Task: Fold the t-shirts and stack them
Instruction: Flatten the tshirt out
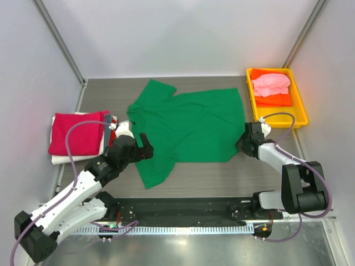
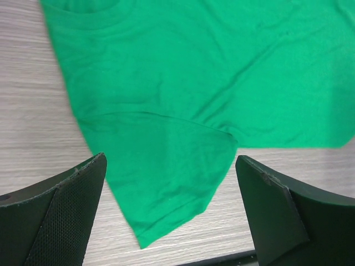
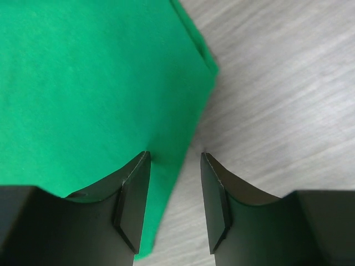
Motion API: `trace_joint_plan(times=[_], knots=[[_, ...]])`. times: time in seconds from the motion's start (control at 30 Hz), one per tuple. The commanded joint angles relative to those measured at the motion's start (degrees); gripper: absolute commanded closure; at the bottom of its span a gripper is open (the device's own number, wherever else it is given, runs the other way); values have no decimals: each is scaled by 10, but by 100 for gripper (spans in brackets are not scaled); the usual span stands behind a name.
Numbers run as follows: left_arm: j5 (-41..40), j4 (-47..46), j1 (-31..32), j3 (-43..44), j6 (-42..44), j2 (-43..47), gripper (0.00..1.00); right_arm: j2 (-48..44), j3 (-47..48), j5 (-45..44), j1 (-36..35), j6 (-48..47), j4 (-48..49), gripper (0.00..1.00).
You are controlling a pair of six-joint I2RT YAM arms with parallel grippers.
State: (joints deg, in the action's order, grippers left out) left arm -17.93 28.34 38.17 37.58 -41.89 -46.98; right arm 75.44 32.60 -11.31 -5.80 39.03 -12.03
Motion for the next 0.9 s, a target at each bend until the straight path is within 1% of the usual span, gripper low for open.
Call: trace_joint_plan(times=[0.0, 0.07, 0.17, 0.23, 0.3, 0.4, 0.43, 0.47, 0.5, 0.7, 0.8, 0.87], knots=[[-54, 19, -2, -6, -25, 31, 0, 20, 20, -10, -10, 5, 39, 53], [-59, 30, -2, -8, -24, 47, 0, 25, 24, -15, -13, 6, 43, 53], [-61, 51, -2, -7, -23, 62, 0, 34, 30, -20, -15, 6, 46, 62], [-66, 64, -2, -8, -21, 73, 0, 35, 35, -27, -16, 6, 47, 62], [-70, 74, -2, -6, -19, 83, 0, 36, 40, -34, -16, -1, 47, 65], [-75, 83, -2, -3, -18, 91, 0, 39, 55, -41, -15, -14, 40, 75], [-74, 84, -2, -2, -18, 92, 0, 41, 63, -41, -16, -18, 33, 80], [-70, 83, -2, -1, -18, 93, 0, 43, 67, -39, -17, -19, 29, 96], [-70, 84, -2, -1, -18, 91, 0, 42, 69, -38, -17, -19, 25, 99], [-69, 93, -2, 14, -14, 81, 0, -6, 83, -54, -35, -15, -16, 99], [-65, 92, -2, 21, -14, 73, 0, -7, 128, -70, -49, -19, -52, 99], [-66, 91, -2, 25, -14, 68, 0, 14, 172, -79, -60, -23, -65, 99]])
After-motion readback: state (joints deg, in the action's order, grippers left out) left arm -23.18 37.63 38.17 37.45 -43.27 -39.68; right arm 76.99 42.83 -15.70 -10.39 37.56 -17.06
